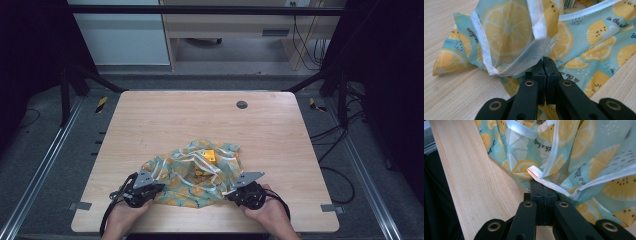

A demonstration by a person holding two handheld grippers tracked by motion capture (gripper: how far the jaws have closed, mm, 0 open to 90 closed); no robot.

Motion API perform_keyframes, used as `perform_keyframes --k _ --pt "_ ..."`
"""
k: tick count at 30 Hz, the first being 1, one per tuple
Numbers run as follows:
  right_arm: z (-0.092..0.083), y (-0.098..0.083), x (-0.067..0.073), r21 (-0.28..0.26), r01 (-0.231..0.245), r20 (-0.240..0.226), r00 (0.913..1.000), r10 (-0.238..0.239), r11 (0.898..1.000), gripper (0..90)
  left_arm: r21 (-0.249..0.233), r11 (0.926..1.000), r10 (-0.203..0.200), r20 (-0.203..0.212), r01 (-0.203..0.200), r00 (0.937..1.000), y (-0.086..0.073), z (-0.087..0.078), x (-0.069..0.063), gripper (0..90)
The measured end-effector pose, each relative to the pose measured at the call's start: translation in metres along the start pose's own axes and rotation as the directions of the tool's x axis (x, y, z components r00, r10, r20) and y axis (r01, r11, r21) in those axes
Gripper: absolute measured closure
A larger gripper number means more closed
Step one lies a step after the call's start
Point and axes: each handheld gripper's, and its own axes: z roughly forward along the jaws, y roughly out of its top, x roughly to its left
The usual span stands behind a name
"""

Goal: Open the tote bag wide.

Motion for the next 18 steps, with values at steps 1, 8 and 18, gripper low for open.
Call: perform_keyframes --k 1,8,18 --pt "-0.0001 -0.0001 -0.0002 0.001 -0.002 0.002 1.0000 0.002 1.000 90.0 0.001 1.0000 0.000 0.000 0.000 1.0000 -0.0002 0.0004 -0.0004 88.9" --pt "0.0028 -0.0014 -0.0025 0.012 -0.016 0.015 0.9998 0.016 1.000 90.0 0.012 0.9999 0.002 0.000 -0.002 1.0000 -0.0010 0.0031 -0.0023 88.8" --pt "0.0086 -0.0039 -0.0050 0.036 -0.014 0.024 0.9996 0.013 0.999 89.7 0.012 0.9999 0.011 -0.008 -0.011 0.9999 -0.0007 0.0036 -0.0050 88.2"
